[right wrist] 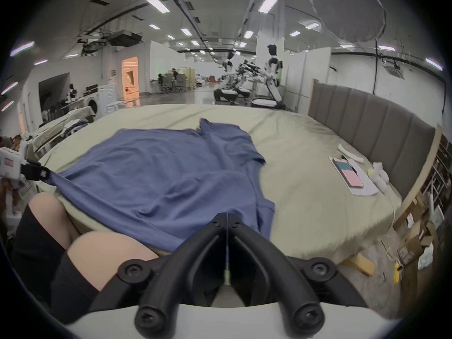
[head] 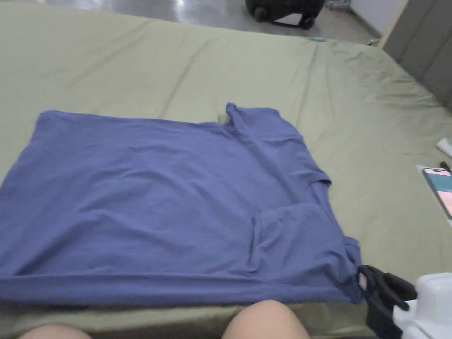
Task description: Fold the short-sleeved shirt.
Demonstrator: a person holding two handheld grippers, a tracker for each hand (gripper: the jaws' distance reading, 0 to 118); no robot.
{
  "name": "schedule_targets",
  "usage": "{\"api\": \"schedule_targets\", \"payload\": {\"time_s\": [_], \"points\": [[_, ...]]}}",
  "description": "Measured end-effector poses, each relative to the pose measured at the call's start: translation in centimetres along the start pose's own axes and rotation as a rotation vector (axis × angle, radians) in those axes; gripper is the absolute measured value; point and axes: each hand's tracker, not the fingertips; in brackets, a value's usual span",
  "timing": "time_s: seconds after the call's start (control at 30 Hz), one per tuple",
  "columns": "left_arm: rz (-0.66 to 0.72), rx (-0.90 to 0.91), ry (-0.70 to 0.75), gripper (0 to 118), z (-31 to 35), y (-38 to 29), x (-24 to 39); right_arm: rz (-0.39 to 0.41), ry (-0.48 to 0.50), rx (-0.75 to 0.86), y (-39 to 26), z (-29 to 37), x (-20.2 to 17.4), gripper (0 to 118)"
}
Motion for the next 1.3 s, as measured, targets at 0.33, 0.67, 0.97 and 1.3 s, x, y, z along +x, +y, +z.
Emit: {"api": "schedule_targets", "payload": {"time_s": [0.33, 0.67, 0.97, 1.3], "points": [[-0.046, -0.021, 0.030, 2, -1.3, 0.1, 0.8, -0.048, -0.008, -0.136, -3.0, -5.3, 4.4, 92], [-0.014, -0.061, 0.036, 2, -1.9, -0.9, 0.2, 0.001, 0.002, -0.168, -1.2, -5.0, 3.2, 5], [0.030, -0.096, -0.075, 2, -3.1, 8.2, -2.2, -0.020, 0.068, -0.172, 7.6, -6.8, 5.2, 5], [0.019, -0.274, -0.092, 2, -17.1, 17.4, -3.5, 0.074, 0.079, -0.389, 15.4, -21.1, 5.4, 5]]}}
